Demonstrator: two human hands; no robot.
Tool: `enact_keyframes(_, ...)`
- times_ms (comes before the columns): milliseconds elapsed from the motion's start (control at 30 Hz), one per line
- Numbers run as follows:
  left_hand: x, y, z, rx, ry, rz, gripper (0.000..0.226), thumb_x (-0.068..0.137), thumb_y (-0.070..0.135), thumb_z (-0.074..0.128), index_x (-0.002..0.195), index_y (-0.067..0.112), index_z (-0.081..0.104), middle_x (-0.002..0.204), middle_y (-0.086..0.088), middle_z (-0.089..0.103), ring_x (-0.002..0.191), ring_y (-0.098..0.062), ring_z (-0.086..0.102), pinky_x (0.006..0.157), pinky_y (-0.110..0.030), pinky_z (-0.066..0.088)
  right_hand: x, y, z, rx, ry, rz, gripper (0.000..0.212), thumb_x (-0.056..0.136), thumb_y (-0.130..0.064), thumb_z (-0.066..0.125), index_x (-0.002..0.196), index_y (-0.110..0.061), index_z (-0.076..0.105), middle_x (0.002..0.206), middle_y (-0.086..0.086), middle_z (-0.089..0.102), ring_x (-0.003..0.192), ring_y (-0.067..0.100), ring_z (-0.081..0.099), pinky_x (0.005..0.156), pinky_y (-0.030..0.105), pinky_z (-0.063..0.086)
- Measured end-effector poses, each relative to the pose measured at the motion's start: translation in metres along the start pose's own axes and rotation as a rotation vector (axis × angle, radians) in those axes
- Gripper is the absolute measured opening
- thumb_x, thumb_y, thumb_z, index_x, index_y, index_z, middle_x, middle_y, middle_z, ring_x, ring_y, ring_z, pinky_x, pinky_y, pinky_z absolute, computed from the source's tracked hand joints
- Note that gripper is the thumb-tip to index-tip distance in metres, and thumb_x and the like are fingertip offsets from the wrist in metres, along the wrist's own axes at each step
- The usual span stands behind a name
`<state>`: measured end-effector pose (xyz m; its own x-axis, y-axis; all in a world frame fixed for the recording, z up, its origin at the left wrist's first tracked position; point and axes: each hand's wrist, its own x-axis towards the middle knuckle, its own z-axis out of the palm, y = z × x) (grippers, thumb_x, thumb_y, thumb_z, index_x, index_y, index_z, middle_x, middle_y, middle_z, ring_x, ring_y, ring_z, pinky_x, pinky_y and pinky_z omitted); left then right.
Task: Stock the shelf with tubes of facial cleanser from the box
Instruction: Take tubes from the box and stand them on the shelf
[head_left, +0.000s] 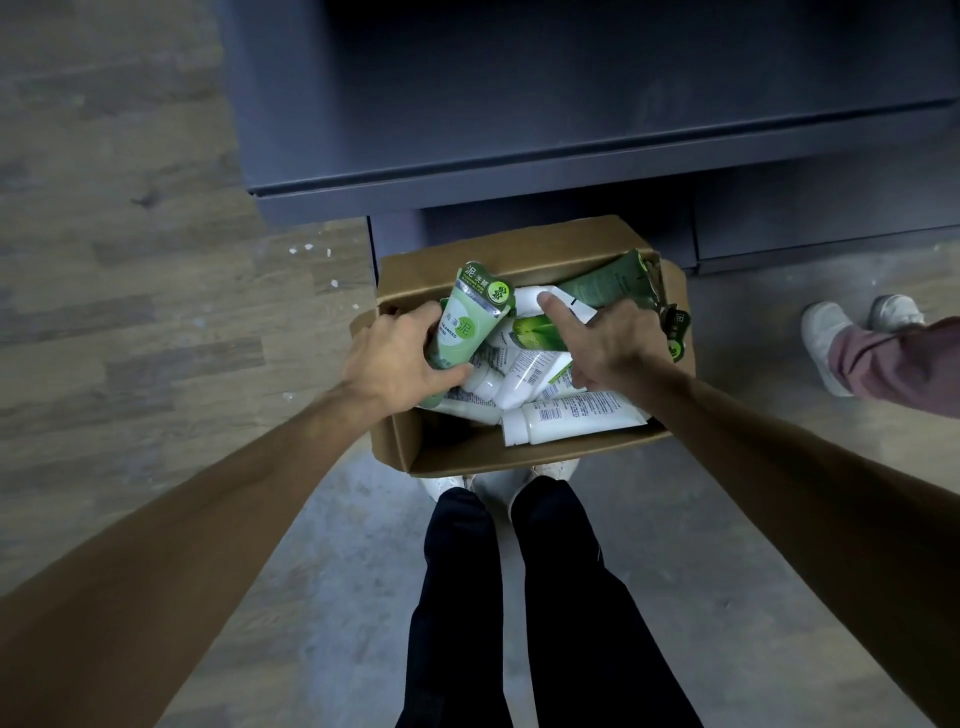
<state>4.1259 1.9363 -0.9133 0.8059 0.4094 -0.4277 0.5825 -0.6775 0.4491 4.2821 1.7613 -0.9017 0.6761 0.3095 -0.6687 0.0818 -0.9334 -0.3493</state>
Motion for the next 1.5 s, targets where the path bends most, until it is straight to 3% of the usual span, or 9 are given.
enact_keyframes(67,-0.002,-0.002,0.000,-0.012,0.003,-0.009,0.042,0.067,0.052,0.077,0.081,0.031,0.044,0.069,0.008,0.054,0.070,-0.025,0.060,0.065,-0.035,0.049,0.001,0.000,0.005,-0.031,-0.026,-0.008,0.060,0.085,-0.063,0.056,0.110,-0.009,0.067,0.075,0.006,0.073,0.063,0.017,0.072,0.065,0.035,0.061)
enact_keyframes(167,-0.006,-0.006,0.001,-0.039,0.021,-0.032,0.043,0.066,0.053,0.078,0.084,0.027,0.048,0.070,0.008,0.055,0.069,-0.024,0.059,0.063,-0.035,0.049,0.006,0.003,0.012,0.201,0.022,0.054,0.038,0.087,-0.048,0.066,0.096,-0.011,0.067,0.069,0.002,0.075,0.056,0.006,0.070,0.064,0.027,0.059)
enact_keyframes(267,-0.008,-0.007,0.002,-0.076,0.052,-0.052,0.044,0.067,0.051,0.079,0.079,0.027,0.043,0.064,0.013,0.048,0.063,-0.019,0.054,0.058,-0.030,0.040,0.011,0.004,0.019,0.382,0.049,0.131,0.049,0.079,-0.043,0.076,0.118,-0.016,0.064,0.088,0.005,0.076,0.074,0.012,0.072,0.065,0.025,0.058)
enact_keyframes(467,-0.011,-0.008,0.008,-0.097,0.101,-0.124,0.046,0.068,0.054,0.077,0.083,0.025,0.044,0.071,0.002,0.056,0.070,-0.025,0.059,0.061,-0.036,0.050,0.017,-0.007,0.036,0.798,0.033,0.318,0.045,0.071,-0.023,0.087,0.109,-0.017,0.065,0.093,0.006,0.075,0.082,0.016,0.073,0.084,0.037,0.059)
enact_keyframes(633,-0.020,0.015,-0.020,-0.055,0.121,-0.139,0.050,0.073,0.054,0.073,0.101,0.017,0.054,0.090,-0.006,0.068,0.084,-0.028,0.063,0.071,-0.040,0.055,-0.024,-0.020,0.011,0.549,0.082,-0.011,0.028,0.079,-0.011,0.080,0.099,-0.025,0.069,0.092,-0.006,0.071,0.081,0.007,0.066,0.066,0.018,0.050)
enact_keyframes(867,-0.057,0.085,-0.147,0.022,0.245,-0.026,0.048,0.079,0.048,0.071,0.104,0.012,0.052,0.091,-0.011,0.067,0.084,-0.034,0.063,0.068,-0.035,0.046,-0.104,-0.064,-0.107,0.441,0.110,-0.280,0.029,0.079,-0.012,0.078,0.089,-0.034,0.062,0.088,-0.010,0.076,0.081,0.005,0.072,0.079,0.029,0.056)
enact_keyframes(1000,-0.093,0.122,-0.239,0.158,0.349,0.166,0.050,0.079,0.054,0.066,0.098,0.012,0.046,0.088,-0.010,0.067,0.079,-0.040,0.064,0.062,-0.040,0.045,-0.168,-0.109,-0.173,0.392,0.195,-0.377,0.031,0.076,-0.002,0.078,0.083,-0.028,0.062,0.070,-0.015,0.070,0.066,-0.003,0.066,0.070,0.017,0.052)
enact_keyframes(1267,-0.133,0.160,-0.358,0.305,0.531,0.429,0.050,0.079,0.052,0.068,0.095,0.009,0.048,0.085,-0.012,0.067,0.075,-0.039,0.063,0.058,-0.039,0.043,-0.245,-0.176,-0.227,0.159,0.345,-0.613,0.027,0.076,-0.019,0.079,0.097,-0.025,0.062,0.083,-0.005,0.072,0.075,0.010,0.068,0.076,0.028,0.055)
enact_keyframes(1500,-0.154,0.160,-0.409,0.323,0.605,0.400,0.049,0.079,0.050,0.067,0.087,0.014,0.036,0.081,-0.010,0.063,0.075,-0.038,0.059,0.060,-0.038,0.040,-0.288,-0.215,-0.265,0.216,0.437,-0.716,0.022,0.079,-0.010,0.077,0.094,-0.016,0.063,0.080,-0.004,0.071,0.068,0.001,0.065,0.063,0.001,0.042)
